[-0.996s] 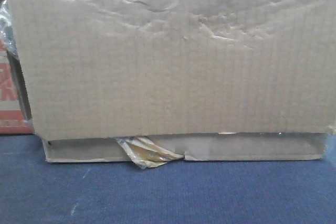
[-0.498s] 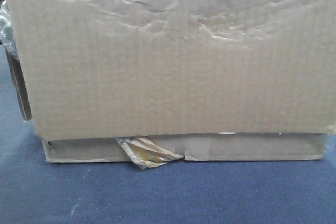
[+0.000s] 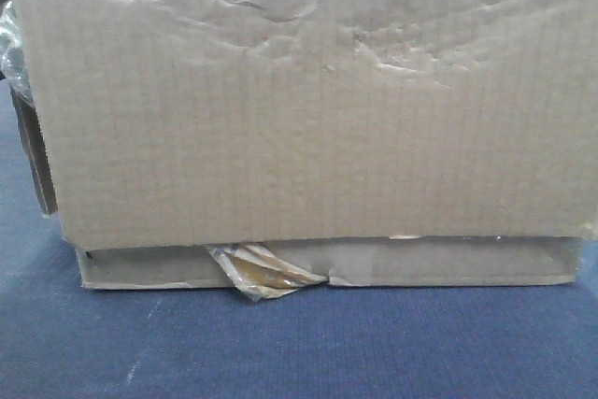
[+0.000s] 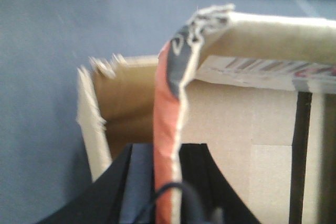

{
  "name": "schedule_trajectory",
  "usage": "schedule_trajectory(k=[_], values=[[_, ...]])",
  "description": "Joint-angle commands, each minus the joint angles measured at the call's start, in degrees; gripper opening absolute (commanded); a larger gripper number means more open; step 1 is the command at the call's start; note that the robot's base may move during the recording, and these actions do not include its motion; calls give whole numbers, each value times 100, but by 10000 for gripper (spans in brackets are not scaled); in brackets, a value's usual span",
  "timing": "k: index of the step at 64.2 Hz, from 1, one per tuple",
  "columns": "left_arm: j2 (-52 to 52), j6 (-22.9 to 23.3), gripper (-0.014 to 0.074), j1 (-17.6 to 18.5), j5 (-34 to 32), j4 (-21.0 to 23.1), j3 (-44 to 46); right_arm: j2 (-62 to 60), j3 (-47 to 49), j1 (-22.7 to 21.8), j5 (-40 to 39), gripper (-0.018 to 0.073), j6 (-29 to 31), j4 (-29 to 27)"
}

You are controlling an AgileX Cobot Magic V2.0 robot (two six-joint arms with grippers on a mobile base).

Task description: Stack two boxes on right shelf middle

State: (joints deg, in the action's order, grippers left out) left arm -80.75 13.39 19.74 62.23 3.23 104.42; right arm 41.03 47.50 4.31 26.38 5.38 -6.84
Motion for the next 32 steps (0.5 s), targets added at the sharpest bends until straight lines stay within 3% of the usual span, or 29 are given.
schedule_trajectory(k=[1, 13, 24, 32], values=[[-390, 405, -111, 390, -221, -323, 46, 0, 48, 46, -105, 570, 1, 12], [-1110, 526, -111, 740, -363, -357, 46, 0, 48, 46, -105, 570, 1, 12], [-1560, 538, -111, 754, -214, -429, 46, 0, 48, 46, -105, 570, 1, 12], [-1694, 827, -111, 754, -160, -777, 46, 0, 48, 46, -105, 570, 1, 12]])
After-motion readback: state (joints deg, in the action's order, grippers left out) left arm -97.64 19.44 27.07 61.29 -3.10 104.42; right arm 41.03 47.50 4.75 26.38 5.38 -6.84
